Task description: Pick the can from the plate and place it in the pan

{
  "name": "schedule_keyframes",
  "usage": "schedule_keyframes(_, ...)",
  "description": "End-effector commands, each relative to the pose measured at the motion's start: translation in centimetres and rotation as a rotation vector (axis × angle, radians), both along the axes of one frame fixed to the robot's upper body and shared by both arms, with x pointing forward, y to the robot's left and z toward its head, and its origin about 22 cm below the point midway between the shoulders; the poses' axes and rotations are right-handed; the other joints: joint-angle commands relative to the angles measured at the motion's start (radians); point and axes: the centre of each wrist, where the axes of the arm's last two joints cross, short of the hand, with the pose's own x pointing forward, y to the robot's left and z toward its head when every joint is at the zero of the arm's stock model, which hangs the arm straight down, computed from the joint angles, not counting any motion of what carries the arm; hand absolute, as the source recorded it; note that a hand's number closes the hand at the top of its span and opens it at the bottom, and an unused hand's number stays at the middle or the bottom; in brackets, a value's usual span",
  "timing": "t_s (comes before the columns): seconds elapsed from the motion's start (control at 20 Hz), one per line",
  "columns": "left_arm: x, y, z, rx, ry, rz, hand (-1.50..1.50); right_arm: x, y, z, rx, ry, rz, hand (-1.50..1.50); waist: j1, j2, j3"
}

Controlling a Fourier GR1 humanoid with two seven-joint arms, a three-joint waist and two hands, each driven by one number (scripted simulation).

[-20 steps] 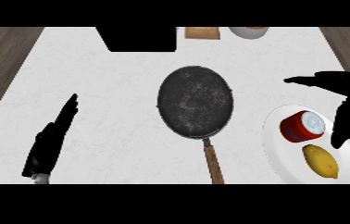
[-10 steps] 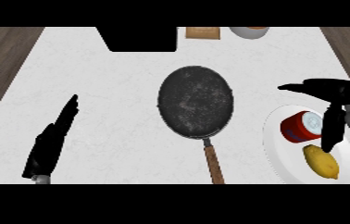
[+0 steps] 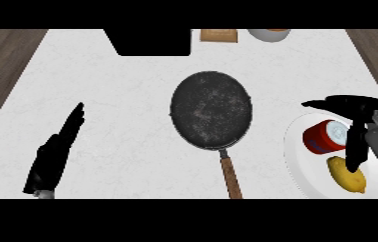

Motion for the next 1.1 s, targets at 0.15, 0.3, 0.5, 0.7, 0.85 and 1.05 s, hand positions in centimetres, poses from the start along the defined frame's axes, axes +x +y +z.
schedule_keyframes(0.15,1.0,-0.4,0.3,0.004,0.007,-0.002,0.00,-0.3,-0.2,-1.3,-0.042,0.024,0.007,-1.50,-0.001,0.000,0.000)
schedule_keyframes(0.3,-0.9,-0.5,-2.6,0.002,0.016,0.005,0.00,-0.6,0.9,-3.8,-0.019,0.009,-0.009,-1.50,0.001,0.000,0.000)
schedule_keyframes(0.5,0.0,0.1,0.1,0.022,0.012,0.004,0.00,-1.2,1.3,-3.3,-0.037,0.017,0.001,-1.50,-0.001,-0.001,0.000)
schedule_keyframes(0.7,1.8,-1.8,0.6,0.013,0.004,0.002,0.00,-1.6,1.4,-5.6,-0.035,0.029,-0.010,-1.50,-0.003,0.000,0.000)
schedule_keyframes(0.85,-0.9,-0.4,-0.7,-0.005,0.002,-0.011,0.00,1.1,-1.0,-5.1,-0.012,0.005,-0.021,-1.50,0.007,0.002,0.000)
schedule_keyframes(1.05,0.9,0.0,-0.5,0.009,-0.010,0.010,0.00,0.0,-0.2,-7.8,0.073,0.000,-0.040,1.50,0.002,0.002,0.000)
